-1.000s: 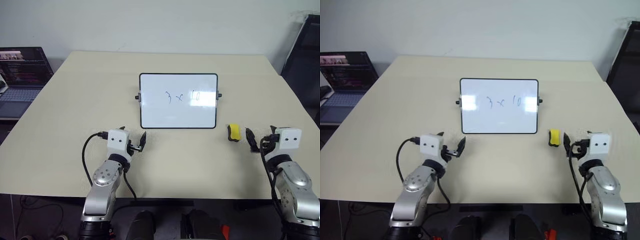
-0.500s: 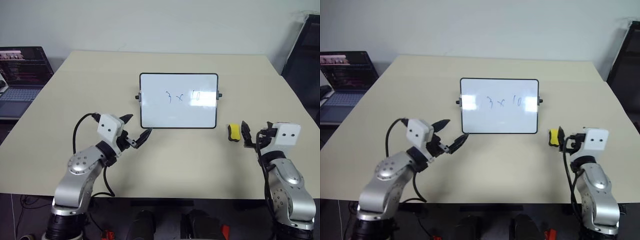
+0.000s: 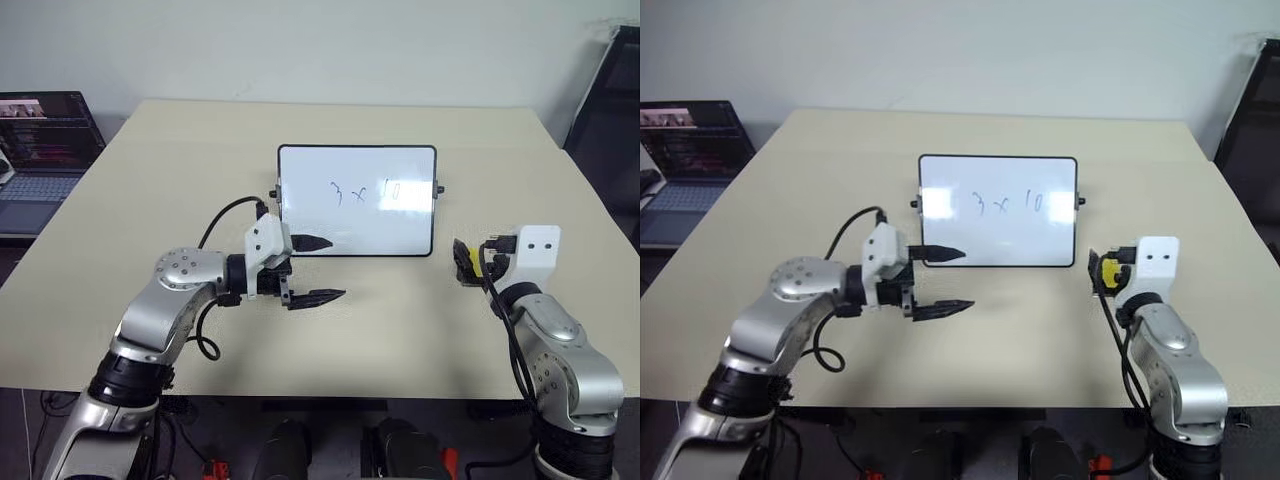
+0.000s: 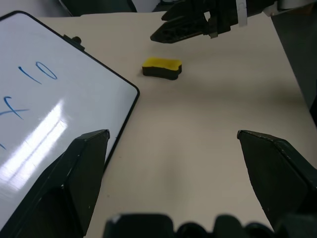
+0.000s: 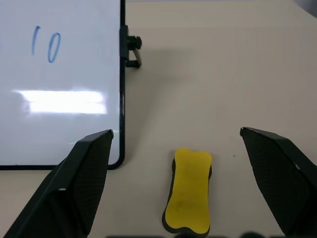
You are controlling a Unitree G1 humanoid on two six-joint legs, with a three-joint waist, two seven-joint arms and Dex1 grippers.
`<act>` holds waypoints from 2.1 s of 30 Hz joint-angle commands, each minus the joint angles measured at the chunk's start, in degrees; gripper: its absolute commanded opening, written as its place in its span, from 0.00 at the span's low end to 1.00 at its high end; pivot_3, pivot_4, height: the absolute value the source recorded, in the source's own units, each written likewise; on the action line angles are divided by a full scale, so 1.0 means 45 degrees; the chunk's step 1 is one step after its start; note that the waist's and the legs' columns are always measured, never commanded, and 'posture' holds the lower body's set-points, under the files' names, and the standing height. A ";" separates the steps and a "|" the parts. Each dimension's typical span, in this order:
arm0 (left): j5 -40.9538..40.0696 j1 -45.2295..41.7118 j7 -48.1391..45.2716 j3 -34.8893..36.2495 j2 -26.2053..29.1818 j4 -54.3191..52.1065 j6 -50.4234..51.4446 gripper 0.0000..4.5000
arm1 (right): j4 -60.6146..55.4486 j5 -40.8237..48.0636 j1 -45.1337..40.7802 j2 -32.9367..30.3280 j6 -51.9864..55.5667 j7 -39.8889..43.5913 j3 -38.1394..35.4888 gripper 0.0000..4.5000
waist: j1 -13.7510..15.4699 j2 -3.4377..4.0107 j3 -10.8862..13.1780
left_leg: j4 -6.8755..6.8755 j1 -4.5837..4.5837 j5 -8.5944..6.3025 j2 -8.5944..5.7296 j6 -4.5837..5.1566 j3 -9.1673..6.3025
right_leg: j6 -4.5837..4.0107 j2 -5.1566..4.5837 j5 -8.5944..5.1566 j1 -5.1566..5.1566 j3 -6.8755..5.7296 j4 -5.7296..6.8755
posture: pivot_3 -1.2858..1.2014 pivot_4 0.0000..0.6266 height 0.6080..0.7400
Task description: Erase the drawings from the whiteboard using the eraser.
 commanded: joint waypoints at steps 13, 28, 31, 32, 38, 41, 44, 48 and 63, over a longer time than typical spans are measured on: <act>0.0457 -0.0001 -0.0390 -0.0050 -0.0460 0.0215 -0.1218 1.00 | 0.3119 -0.0920 -0.0862 0.0139 -0.1672 0.0199 0.0003 1.00 | -0.0017 0.0001 0.0000 | 0.0019 -0.0114 0.0000 -0.0004 0.0001 -0.0003 | -0.0059 -0.0001 0.0041 -0.0092 -0.0024 0.0009 | 0.52 0.24 1.00; 0.0503 -0.0286 -0.0040 -0.0059 -0.0715 0.0090 -0.1024 1.00 | 0.3846 -0.1043 -0.1049 0.0338 -0.1742 0.0172 -0.0092 0.96 | -0.0013 0.0001 -0.0001 | 0.0030 -0.0113 0.0001 -0.0005 0.0001 -0.0005 | -0.0060 -0.0001 0.0043 -0.0088 -0.0032 0.0021 | 0.52 0.24 1.00; 0.0502 -0.0282 0.0019 -0.0034 -0.0735 0.0085 -0.1030 1.00 | 0.3972 -0.1080 -0.1105 0.0339 -0.1666 0.0189 -0.0103 0.79 | -0.0015 0.0001 -0.0001 | 0.0032 -0.0111 0.0001 -0.0004 0.0001 -0.0004 | -0.0061 0.0000 0.0043 -0.0088 -0.0033 0.0023 | 0.52 0.24 1.00; 0.0489 -0.0262 0.0031 -0.0024 -0.0719 0.0070 -0.1026 1.00 | 0.3989 -0.1061 -0.1119 0.0365 -0.1679 0.0191 -0.0122 0.70 | -0.0013 0.0001 -0.0001 | 0.0032 -0.0111 0.0001 -0.0005 0.0001 -0.0004 | -0.0061 0.0000 0.0043 -0.0088 -0.0033 0.0024 | 0.52 0.24 1.00; 0.0425 -0.0049 0.0121 0.0011 -0.0632 -0.0129 -0.0934 1.00 | 0.4158 -0.1032 -0.1199 0.0358 -0.1555 0.0287 -0.0063 0.24 | -0.0014 0.0001 -0.0001 | 0.0035 -0.0110 0.0001 -0.0004 0.0001 -0.0006 | -0.0061 -0.0001 0.0044 -0.0087 -0.0034 0.0027 | 0.52 0.24 1.00; 0.0439 -0.0039 0.0128 0.0035 -0.0611 -0.0115 -0.0944 1.00 | 0.4222 -0.1045 -0.1229 0.0374 -0.1473 0.0359 -0.0022 0.22 | -0.0014 0.0001 -0.0001 | 0.0039 -0.0110 0.0001 -0.0004 0.0001 -0.0006 | -0.0061 -0.0001 0.0044 -0.0086 -0.0035 0.0030 | 0.52 0.24 1.00; 0.0456 -0.0043 0.0147 0.0046 -0.0617 -0.0085 -0.0955 1.00 | 0.4273 -0.1074 -0.1258 0.0391 -0.1530 0.0392 0.0025 0.22 | -0.0014 0.0001 -0.0001 | 0.0040 -0.0110 0.0001 -0.0004 0.0001 -0.0006 | -0.0061 -0.0001 0.0044 -0.0086 -0.0035 0.0030 | 0.52 0.24 1.00; 0.0426 -0.0036 0.0522 0.0178 -0.0724 -0.0013 -0.0672 1.00 | 0.3925 -0.0998 -0.1246 0.0232 -0.1712 0.0611 -0.0024 0.22 | -0.0013 0.0001 -0.0001 | 0.0041 -0.0110 0.0001 -0.0005 0.0001 -0.0007 | -0.0061 -0.0001 0.0045 -0.0086 -0.0035 0.0032 | 0.52 0.24 1.00; 0.1494 -0.0994 0.4519 0.0380 -0.1504 -0.0725 0.2677 1.00 | -0.0506 0.0436 -0.1513 -0.2464 -0.0898 0.4196 0.1084 0.22 | -0.0032 0.0001 -0.0002 | 0.0066 -0.0105 0.0003 -0.0006 0.0003 -0.0039 | -0.0039 0.0004 0.0057 -0.0077 -0.0054 0.0046 | 0.52 0.24 1.00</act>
